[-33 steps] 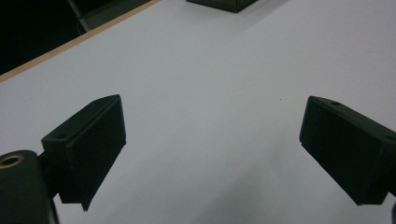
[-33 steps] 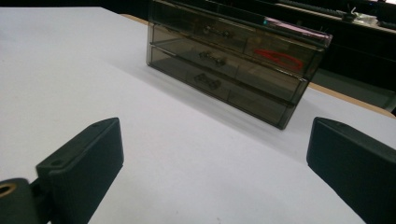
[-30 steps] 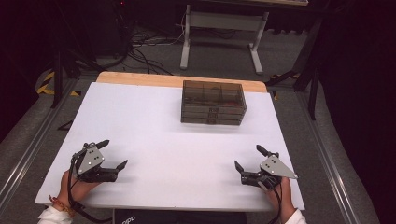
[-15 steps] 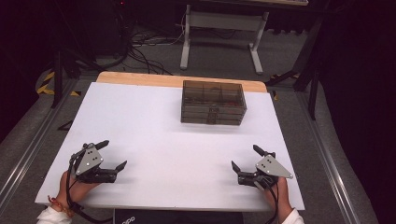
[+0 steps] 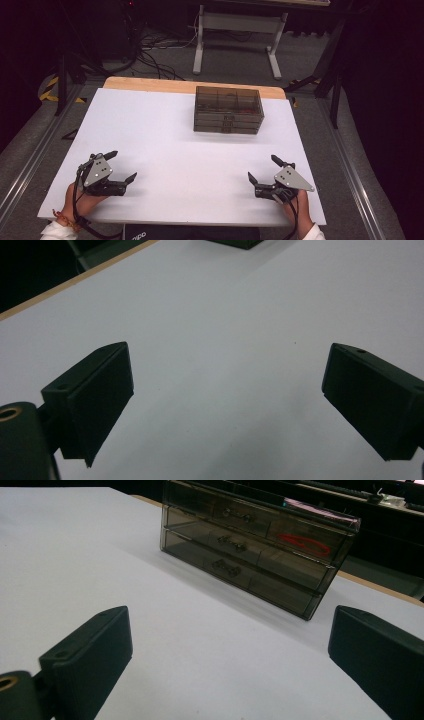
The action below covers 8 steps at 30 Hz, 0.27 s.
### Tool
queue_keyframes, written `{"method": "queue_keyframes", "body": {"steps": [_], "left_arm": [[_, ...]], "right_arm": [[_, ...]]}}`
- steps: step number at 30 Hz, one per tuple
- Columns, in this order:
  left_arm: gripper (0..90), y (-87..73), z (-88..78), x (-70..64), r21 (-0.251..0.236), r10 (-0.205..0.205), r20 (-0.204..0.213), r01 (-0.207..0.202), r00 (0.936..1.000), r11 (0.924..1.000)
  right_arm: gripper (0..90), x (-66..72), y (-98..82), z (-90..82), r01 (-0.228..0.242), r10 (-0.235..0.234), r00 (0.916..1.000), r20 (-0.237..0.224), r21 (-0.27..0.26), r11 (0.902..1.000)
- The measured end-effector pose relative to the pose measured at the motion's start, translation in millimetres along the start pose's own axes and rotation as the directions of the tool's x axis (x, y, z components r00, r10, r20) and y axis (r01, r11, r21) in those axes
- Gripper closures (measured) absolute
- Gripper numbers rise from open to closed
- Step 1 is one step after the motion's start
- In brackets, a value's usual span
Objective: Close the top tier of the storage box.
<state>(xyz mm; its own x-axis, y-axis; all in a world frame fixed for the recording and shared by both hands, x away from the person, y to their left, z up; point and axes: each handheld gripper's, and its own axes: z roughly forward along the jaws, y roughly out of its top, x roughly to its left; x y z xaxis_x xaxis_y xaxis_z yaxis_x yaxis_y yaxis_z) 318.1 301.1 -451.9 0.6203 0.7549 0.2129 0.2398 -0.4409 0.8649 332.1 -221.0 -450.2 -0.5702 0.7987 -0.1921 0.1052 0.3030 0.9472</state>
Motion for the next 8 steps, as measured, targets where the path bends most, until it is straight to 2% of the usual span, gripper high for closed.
{"method": "queue_keyframes", "body": {"steps": [8], "left_arm": [[7.5, 0.4, 1.9, 3.7, -0.002, 0.001, -0.006, -0.001, 1.0000, 1.0000]], "right_arm": [[5.0, -0.1, -0.3, 0.2, -0.007, 0.007, 1.0000, 0.005, 0.004, 1.0000]]}}
